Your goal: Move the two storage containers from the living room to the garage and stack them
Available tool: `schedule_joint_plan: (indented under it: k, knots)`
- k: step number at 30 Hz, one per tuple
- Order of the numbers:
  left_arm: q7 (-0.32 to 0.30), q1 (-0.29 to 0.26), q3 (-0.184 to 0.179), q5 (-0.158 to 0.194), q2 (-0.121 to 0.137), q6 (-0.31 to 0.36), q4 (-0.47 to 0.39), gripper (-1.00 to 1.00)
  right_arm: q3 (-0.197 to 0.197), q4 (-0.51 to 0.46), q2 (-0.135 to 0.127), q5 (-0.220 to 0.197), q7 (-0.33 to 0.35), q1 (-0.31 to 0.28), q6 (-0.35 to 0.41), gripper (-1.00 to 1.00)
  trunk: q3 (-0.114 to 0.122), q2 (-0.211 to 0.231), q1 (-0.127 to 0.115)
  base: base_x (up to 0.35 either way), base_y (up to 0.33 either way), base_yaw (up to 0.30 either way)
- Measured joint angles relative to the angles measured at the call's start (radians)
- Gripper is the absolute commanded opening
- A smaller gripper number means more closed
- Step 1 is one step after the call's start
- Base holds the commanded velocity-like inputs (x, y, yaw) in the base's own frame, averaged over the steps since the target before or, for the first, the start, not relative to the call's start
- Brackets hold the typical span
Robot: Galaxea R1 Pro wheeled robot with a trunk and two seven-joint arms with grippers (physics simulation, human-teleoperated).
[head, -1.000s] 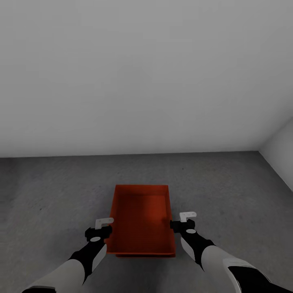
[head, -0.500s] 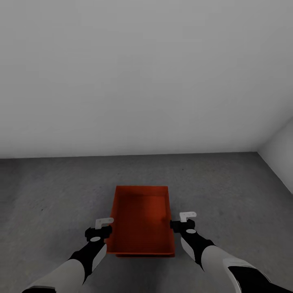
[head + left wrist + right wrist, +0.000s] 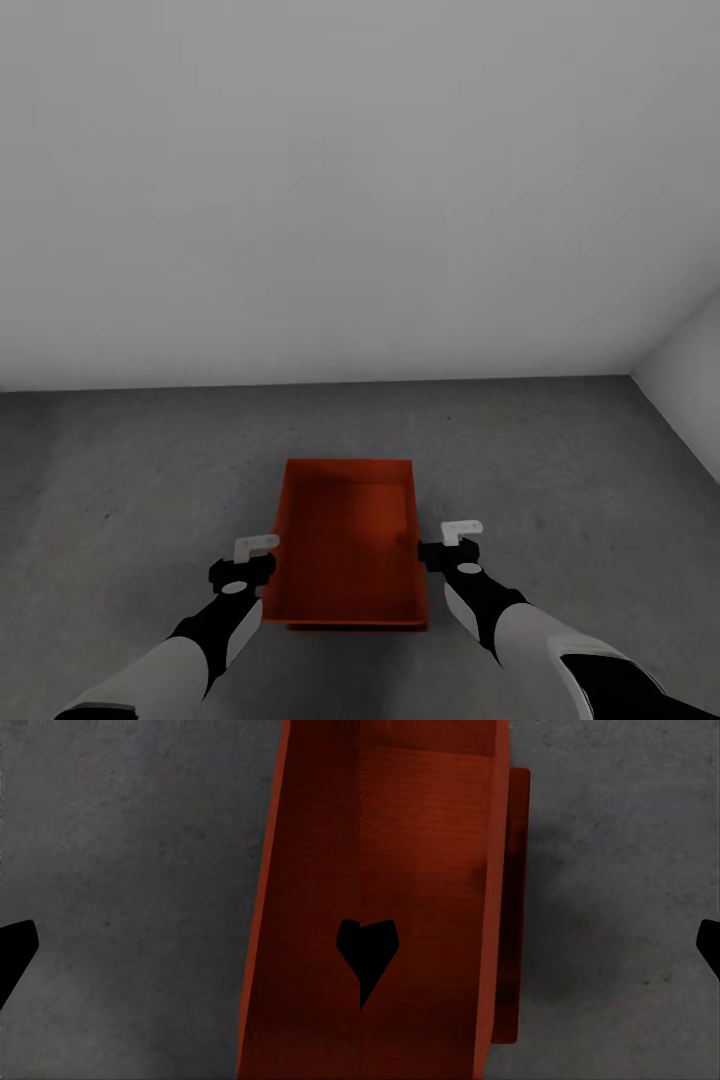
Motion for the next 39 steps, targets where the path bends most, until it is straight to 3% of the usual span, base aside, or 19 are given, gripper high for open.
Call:
schedule_joint_plan:
  k: [39]
  knots:
    - [0.000,0.000,0.003,0.000,0.000,0.000,-0.002,1.00,-0.001,0.000,0.000,-0.002,0.000,0.000,-0.001,1.00,0.122,0.273,-0.150,0.000,0.000,0.000]
